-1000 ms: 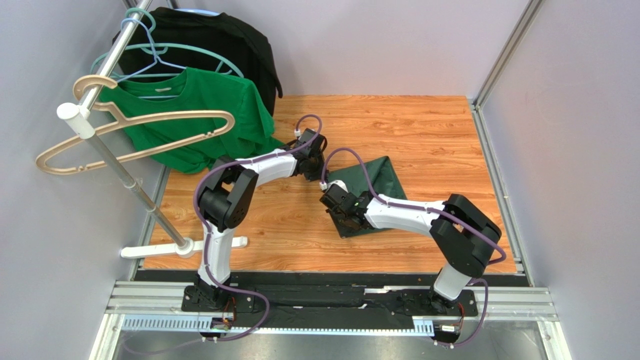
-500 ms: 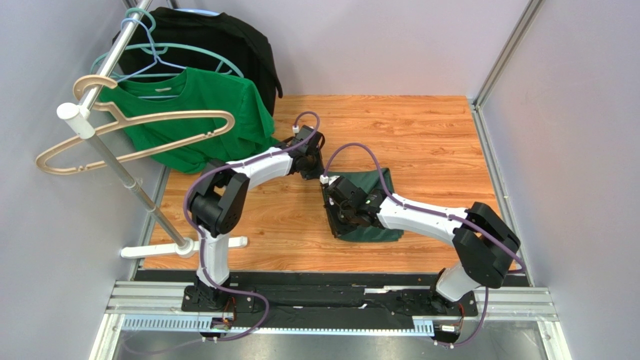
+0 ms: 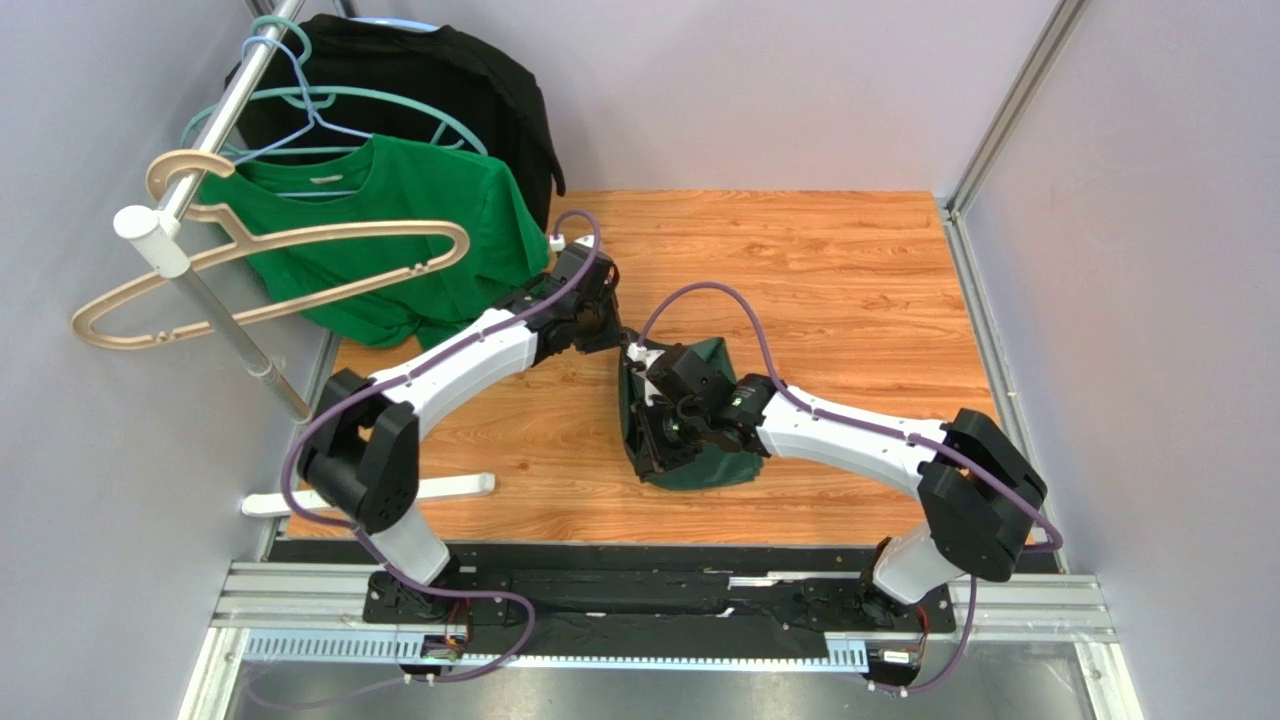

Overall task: Fold the napkin into a case and place the utensils inside
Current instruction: Turn over the upper triangle folded napkin at the center of the board.

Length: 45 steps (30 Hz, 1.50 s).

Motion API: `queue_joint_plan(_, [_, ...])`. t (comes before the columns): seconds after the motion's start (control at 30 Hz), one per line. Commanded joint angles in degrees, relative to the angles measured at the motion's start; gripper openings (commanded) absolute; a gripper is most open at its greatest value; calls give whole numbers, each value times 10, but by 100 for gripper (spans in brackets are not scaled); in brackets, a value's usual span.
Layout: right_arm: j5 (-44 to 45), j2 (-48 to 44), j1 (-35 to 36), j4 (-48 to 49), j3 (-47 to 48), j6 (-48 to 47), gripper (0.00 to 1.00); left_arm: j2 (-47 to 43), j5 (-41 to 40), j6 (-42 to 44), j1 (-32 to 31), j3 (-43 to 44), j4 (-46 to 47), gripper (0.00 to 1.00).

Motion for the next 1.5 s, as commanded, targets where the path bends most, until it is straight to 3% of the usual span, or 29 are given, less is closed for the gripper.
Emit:
queue_joint_plan(0.0, [-34,-24,25,23,56,20,0,-87,-33,19,9,-17,-25,0])
queue_joint_plan(0.27, [-65,-4,63,46,144,54,0,-194,-84,46,32,-24,-118,0])
queue_joint_plan(0.47, [-136,50,98,110,239,100,0,-303,-124,82,71,-3,-184,0])
queue_joint_plan(0.67, [-195,45,104,257,203,179,0,-320,-120,121,71,38,-186,0])
queue_joint_plan(0.83, [-199,5,63,389,27,243,0,-208,-77,113,48,16,-96,0])
queue_joint_plan(0.97, [-212,-11,4,504,-131,260,0,-89,-77,102,-16,25,-21,0])
queue_joint_plan(1.13, [-240,-32,-86,515,-284,230,0,53,-104,91,-62,70,52,0])
queue_joint_plan(1.47, [-243,-57,-204,413,-361,145,0,201,-61,87,-89,151,103,0])
